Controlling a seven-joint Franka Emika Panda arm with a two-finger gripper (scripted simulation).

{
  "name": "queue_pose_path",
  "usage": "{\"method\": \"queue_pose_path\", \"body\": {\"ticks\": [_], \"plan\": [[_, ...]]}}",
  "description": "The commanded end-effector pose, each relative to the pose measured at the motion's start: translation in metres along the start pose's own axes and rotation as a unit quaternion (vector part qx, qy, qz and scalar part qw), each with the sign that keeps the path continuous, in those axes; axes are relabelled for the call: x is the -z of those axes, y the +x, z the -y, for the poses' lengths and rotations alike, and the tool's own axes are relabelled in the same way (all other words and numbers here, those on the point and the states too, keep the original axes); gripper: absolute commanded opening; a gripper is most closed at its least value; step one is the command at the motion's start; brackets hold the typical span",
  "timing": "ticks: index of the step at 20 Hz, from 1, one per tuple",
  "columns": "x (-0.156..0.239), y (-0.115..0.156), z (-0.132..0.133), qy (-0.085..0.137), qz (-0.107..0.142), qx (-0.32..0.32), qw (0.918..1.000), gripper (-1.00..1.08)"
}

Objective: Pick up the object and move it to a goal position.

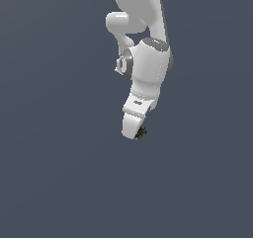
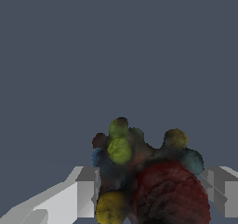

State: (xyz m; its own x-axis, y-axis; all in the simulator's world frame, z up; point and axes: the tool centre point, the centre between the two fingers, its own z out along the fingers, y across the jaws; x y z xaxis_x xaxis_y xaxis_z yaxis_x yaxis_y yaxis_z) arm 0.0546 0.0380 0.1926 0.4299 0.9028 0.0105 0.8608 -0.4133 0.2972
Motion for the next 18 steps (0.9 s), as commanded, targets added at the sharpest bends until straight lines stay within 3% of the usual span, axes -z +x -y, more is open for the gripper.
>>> {"method": "queue_pose_path", "body": {"ticks": [1,10,18], "plan": [[0.020,0.012,-0.009,-0.020,0.001,-0.015,0.9997,-1.00],[0.091,0.051,-0.037,-0.087,0.010,-0.067,0.9939,-1.00],[0.163,0.087,-0.059,-0.153,0.019,-0.117,0.9811,-1.00]]}}
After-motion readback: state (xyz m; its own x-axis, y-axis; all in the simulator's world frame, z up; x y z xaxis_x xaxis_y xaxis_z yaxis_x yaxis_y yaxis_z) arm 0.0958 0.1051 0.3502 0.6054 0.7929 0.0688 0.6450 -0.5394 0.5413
